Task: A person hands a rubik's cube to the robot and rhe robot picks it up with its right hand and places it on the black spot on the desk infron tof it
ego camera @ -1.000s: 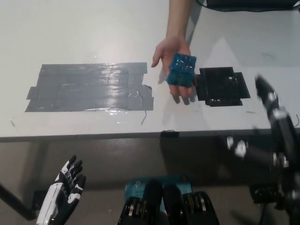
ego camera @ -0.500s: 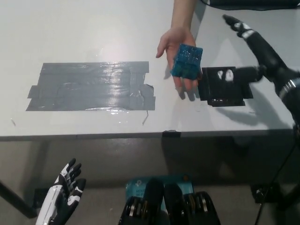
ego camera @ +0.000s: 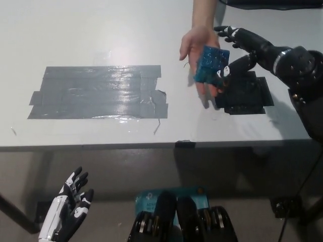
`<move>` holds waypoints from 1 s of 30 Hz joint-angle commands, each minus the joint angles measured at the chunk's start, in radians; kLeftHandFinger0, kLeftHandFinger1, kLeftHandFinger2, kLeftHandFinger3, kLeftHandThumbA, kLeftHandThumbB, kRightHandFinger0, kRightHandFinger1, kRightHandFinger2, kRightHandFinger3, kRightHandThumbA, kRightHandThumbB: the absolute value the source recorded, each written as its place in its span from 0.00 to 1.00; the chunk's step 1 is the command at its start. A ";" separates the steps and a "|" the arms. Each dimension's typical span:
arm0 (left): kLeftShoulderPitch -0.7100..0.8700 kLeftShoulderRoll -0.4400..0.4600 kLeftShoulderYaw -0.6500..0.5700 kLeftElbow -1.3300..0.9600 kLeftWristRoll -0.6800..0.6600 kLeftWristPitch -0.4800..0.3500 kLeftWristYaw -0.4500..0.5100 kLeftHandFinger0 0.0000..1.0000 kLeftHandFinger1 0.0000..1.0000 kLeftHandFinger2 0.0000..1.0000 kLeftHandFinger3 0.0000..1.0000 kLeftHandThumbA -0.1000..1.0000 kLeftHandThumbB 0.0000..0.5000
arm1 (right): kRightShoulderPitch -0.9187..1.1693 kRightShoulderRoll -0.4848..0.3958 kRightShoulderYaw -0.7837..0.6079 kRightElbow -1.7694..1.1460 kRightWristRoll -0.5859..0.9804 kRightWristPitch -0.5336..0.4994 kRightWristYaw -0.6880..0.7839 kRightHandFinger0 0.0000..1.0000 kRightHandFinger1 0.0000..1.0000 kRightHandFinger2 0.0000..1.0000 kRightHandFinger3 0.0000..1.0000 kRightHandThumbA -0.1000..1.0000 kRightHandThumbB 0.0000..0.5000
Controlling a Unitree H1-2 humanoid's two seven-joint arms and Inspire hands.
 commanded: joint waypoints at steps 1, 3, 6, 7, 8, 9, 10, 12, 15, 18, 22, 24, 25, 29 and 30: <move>-0.014 0.015 -0.010 -0.013 0.024 -0.032 -0.011 0.85 1.00 1.00 1.00 0.64 0.52 | -0.107 0.023 -0.012 0.029 0.015 0.014 0.042 1.00 1.00 1.00 1.00 0.85 1.00; -0.015 0.017 -0.012 -0.021 0.028 -0.018 -0.012 0.84 1.00 1.00 1.00 0.63 0.53 | -0.109 0.027 -0.012 0.018 0.008 0.014 0.044 1.00 1.00 1.00 1.00 0.86 1.00; -0.015 0.017 -0.015 -0.030 0.030 -0.010 -0.014 0.81 0.99 0.98 1.00 0.62 0.55 | -0.117 0.026 0.007 0.014 -0.015 0.013 0.044 1.00 1.00 1.00 1.00 0.88 1.00; -0.015 0.018 -0.016 -0.032 0.033 -0.010 -0.014 0.81 0.98 0.98 1.00 0.62 0.54 | -0.116 0.027 0.008 0.016 -0.017 0.013 0.044 1.00 1.00 1.00 1.00 0.88 1.00; -0.016 0.020 -0.018 -0.030 0.036 -0.013 -0.016 0.80 0.97 0.97 1.00 0.63 0.59 | -0.117 0.027 0.010 0.020 -0.018 0.012 0.047 1.00 1.00 1.00 1.00 0.88 1.00; -0.017 0.022 -0.019 -0.025 0.040 -0.019 -0.017 0.80 0.97 0.96 1.00 0.63 0.60 | -0.117 0.027 0.011 0.023 -0.018 0.012 0.048 1.00 1.00 1.00 1.00 0.88 1.00; -0.017 0.023 -0.020 -0.029 0.040 -0.014 -0.018 0.80 0.96 0.95 1.00 0.63 0.61 | -0.118 0.028 0.006 0.028 -0.012 0.013 0.052 1.00 1.00 1.00 1.00 0.86 1.00; -0.020 0.025 -0.022 -0.027 0.045 -0.017 -0.017 0.78 0.94 0.94 1.00 0.64 0.60 | -0.123 0.030 0.005 0.047 -0.010 0.014 0.066 1.00 1.00 1.00 1.00 0.86 1.00; -0.019 0.028 -0.023 -0.040 0.041 0.000 -0.023 0.75 0.91 0.92 1.00 0.62 0.61 | -0.125 0.025 0.021 0.062 -0.043 0.014 0.083 1.00 1.00 1.00 1.00 0.86 1.00; -0.023 0.025 -0.025 -0.040 0.044 0.004 -0.021 0.73 0.88 0.91 1.00 0.62 0.63 | -0.145 0.003 0.087 0.083 -0.094 0.014 0.139 1.00 1.00 1.00 1.00 0.69 0.82; -0.028 0.025 -0.022 -0.043 0.042 0.011 -0.019 0.71 0.87 0.90 1.00 0.63 0.63 | -0.211 -0.038 0.277 0.158 -0.177 -0.014 0.289 1.00 1.00 1.00 1.00 0.45 0.80; -0.030 0.025 -0.021 -0.042 0.040 0.013 -0.021 0.70 0.85 0.89 1.00 0.61 0.59 | -0.226 -0.052 0.342 0.183 -0.207 0.011 0.333 0.93 1.00 1.00 1.00 0.42 0.86; -0.030 0.025 -0.021 -0.041 0.040 0.012 -0.021 0.69 0.84 0.88 1.00 0.61 0.58 | -0.227 -0.056 0.354 0.185 -0.213 0.014 0.330 0.86 0.98 1.00 1.00 0.41 0.84; -0.033 0.029 -0.023 -0.032 0.039 -0.006 -0.025 0.67 0.82 0.87 1.00 0.60 0.56 | -0.199 -0.074 0.377 0.161 -0.261 -0.008 0.206 0.77 0.85 0.80 0.61 0.11 0.71; -0.036 0.028 -0.022 -0.025 0.035 -0.012 -0.026 0.66 0.81 0.86 1.00 0.60 0.56 | -0.183 -0.074 0.349 0.145 -0.255 -0.004 0.160 0.93 0.92 0.77 0.39 0.02 0.68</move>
